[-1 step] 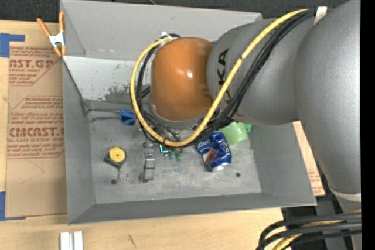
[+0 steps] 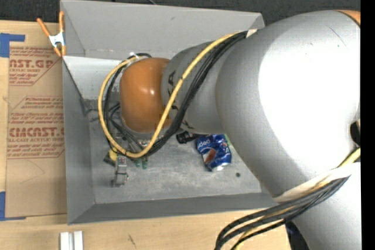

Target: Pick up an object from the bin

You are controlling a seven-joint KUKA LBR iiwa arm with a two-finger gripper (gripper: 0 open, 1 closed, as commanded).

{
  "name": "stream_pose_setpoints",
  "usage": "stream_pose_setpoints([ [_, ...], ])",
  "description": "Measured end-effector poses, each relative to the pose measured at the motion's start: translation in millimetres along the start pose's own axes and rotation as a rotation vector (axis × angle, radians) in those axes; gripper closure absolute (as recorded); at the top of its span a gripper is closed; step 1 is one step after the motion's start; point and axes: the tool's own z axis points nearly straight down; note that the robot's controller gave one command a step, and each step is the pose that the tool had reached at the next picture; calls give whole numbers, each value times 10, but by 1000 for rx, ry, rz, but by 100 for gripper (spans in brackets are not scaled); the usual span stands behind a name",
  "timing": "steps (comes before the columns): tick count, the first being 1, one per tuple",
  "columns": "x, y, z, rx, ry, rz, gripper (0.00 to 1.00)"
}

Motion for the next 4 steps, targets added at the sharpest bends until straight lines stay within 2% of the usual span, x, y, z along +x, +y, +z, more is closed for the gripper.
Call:
stream_pose_setpoints([
  [1,-213,-456,14,3,-5,-53,0],
  [2,247,146,16,-3,-2,-102,0],
  [3,362,-538,-1316,0,-12,-243,0],
  [4,236,179,-269,-1,0,-168,0],
])
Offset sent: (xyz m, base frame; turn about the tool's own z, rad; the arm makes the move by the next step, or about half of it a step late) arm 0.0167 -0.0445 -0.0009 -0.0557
